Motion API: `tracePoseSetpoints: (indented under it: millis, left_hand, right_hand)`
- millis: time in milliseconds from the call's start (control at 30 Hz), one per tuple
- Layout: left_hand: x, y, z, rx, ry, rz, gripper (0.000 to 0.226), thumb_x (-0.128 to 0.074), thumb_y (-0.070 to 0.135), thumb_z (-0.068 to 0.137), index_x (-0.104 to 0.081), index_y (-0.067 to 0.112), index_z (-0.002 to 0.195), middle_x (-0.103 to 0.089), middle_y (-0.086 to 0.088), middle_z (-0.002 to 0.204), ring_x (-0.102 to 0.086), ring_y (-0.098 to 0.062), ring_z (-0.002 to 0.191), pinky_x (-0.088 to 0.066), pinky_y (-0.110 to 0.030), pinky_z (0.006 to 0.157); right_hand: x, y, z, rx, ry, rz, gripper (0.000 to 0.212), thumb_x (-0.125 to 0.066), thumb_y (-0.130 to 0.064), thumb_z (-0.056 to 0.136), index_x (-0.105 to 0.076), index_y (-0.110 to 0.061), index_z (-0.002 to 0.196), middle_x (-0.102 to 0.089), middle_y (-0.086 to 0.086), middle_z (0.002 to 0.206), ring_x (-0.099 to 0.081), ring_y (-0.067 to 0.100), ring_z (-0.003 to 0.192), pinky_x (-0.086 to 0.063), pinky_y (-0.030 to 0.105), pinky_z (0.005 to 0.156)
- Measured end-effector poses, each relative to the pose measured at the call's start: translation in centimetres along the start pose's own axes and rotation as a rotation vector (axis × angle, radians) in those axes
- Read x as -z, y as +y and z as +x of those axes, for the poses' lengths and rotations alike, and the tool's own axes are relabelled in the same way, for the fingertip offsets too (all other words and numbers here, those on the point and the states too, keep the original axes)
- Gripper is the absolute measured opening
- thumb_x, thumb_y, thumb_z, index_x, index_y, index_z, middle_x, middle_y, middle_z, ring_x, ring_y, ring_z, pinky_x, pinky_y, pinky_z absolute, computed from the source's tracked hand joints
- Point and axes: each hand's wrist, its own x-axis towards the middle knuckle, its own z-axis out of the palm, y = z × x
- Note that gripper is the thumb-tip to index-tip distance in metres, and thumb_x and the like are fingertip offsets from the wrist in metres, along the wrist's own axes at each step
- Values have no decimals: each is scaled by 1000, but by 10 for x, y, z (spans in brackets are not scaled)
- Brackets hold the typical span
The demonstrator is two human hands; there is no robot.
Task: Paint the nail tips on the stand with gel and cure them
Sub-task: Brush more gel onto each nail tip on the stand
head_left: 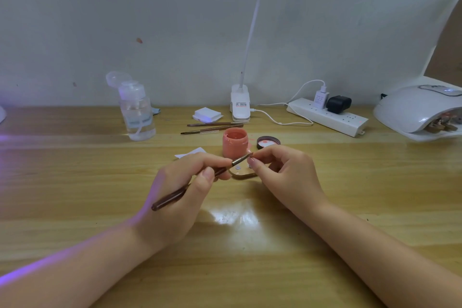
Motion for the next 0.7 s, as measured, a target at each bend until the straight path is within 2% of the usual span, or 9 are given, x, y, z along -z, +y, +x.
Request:
tracePoseSetpoints:
  millis: [133, 233, 300, 400, 567, 700]
  left_hand:
    - [1, -3, 2, 52, 17, -3, 31, -41, 31, 92, -67, 28, 107, -72, 6, 96, -68, -7, 94, -51, -18, 82]
    - [2, -4, 2, 71, 37, 39, 30, -41, 34, 93, -66, 40, 109, -72, 11, 98, -68, -14, 93, -53, -34, 82]
    - [2, -4, 2, 65, 34, 66, 31, -42, 35, 93, -65, 43, 111, -71, 13, 100, -67, -16, 95, -53, -36, 84]
    - [0, -2, 1, 6, 20, 137, 31, -46, 31, 91, -63, 44, 113, -71, 12, 99, -66, -12, 97, -50, -28, 85]
    - [-1, 1, 1, -67, -29, 154, 29, -48, 25, 89, -63, 31, 114, -70, 10, 102, -65, -11, 98, -49, -23, 85]
    - [1, 2, -1, -84, -26, 131, 27, -46, 23, 86, -65, 27, 106, -71, 7, 93, -65, -8, 93, -45, -14, 81]
  right_hand:
    - [0, -2, -1, -9, -16, 68, 10, -75, -13, 81, -74, -23, 79, -68, -4, 64, -61, 20, 58, -52, 37, 62]
    - [1, -3, -1, -8, -27, 85, 6, -75, -12, 81, -75, -18, 83, -67, -3, 64, -60, 21, 59, -54, 42, 64]
    - [1, -3, -1, -8, -22, 88, 8, -75, -12, 81, -74, -19, 81, -66, -5, 62, -59, 20, 57, -52, 36, 61]
    - [1, -2, -1, 0, -10, 74, 9, -76, -12, 81, -73, -20, 78, -62, -10, 57, -53, 12, 51, -41, 21, 58]
    - [2, -4, -2, 18, 8, 48, 8, -75, -12, 81, -74, -19, 78, -64, -13, 62, -49, 4, 50, -37, 16, 56]
    - [2, -3, -2, 29, 22, 20, 8, -75, -12, 80, -73, -20, 78, -59, -22, 56, -49, 4, 50, -34, 11, 55]
